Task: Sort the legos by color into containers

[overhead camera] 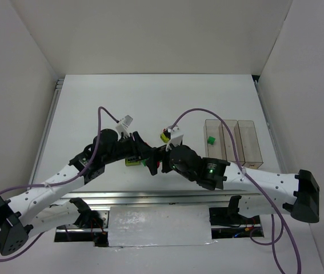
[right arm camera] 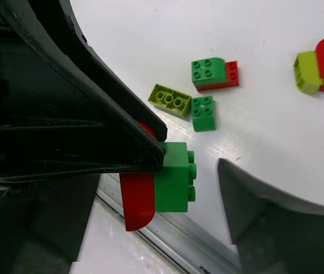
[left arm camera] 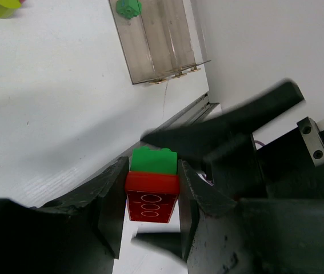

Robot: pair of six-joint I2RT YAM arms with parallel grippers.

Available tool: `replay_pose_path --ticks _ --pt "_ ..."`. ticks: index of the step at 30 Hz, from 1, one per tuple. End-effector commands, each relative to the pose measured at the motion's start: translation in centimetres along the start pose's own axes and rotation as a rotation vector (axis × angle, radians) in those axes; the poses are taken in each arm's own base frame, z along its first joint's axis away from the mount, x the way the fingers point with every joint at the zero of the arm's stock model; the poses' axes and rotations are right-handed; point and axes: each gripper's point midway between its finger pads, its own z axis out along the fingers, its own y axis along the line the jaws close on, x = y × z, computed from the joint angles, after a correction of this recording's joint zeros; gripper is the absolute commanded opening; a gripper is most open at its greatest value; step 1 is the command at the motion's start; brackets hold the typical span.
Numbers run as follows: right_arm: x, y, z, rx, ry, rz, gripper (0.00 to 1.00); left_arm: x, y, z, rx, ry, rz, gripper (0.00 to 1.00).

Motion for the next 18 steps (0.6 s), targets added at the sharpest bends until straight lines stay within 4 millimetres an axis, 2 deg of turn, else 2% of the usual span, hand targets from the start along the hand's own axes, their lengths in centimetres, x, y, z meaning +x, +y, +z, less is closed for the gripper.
replay_pose_path --ticks 1,3,4,5,6,7,9,10,12,13,14,15,18 --pt "-2.2 1.2 0.1 -0.054 -0.046 0.07 1.0 -1.4 -3.2 -0.8 0.09 -0.043 0.084 0.0" --pt "-1.5 1.9 -0.2 -0.15 -0.013 0.082 1.0 -1.6 -3.2 -1.1 0.085 -0.053 0.104 0.0" --pt "-1.7 0.9 -0.4 -0.164 -0.017 0.099 1.0 -1.8 -3.1 -1.3 0.079 -0.066 0.125 0.0" --pt "-1.9 1.1 -0.8 -0.205 -0.02 0.102 1.0 -1.9 -3.2 -1.5 0.081 -0.075 0.142 0.0" --pt "-1.4 2.0 -1.6 -0.293 0.014 0.086 1.0 -2.0 -3.3 -1.7 0.082 -0.078 0.159 0.0" --pt "-1.7 1.2 -2.3 -0.322 0.003 0.091 1.0 -2.1 -3.2 -1.8 0.078 -0.083 0.189 0.0" --pt "-2.3 1.6 -3.7 -0.433 -0.01 0.089 1.0 -2.1 -3.3 -2.1 0.087 -0.09 0.226 0.0" --pt "-2.6 2.0 -5.5 -0.541 -0.017 0.084 1.0 -1.9 -3.3 -2.2 0.101 -0.085 0.267 0.0" --pt "-2.9 2.1 -7.2 -0.63 -0.03 0.069 1.0 -1.0 -4.5 -2.6 0.184 -0.045 0.332 0.0" --pt "-2.5 2.7 -9.1 -0.72 -0.027 0.042 1.0 -0.5 -4.7 -2.7 0.218 -0.024 0.372 0.0" --pt "-2.9 2.6 -9.7 -0.749 -0.055 0.023 1.0 -0.3 -5.9 -3.1 0.281 -0.026 0.404 0.0" --pt "-2.9 2.8 -10.3 -0.776 -0.064 0.01 1.0 0.8 -6.9 -3.7 0.36 0.024 0.43 0.0" --pt "-3.0 3.3 -11.6 -0.823 -0.067 -0.004 1.0 1.5 -8.2 -4.6 0.459 0.033 0.459 0.0"
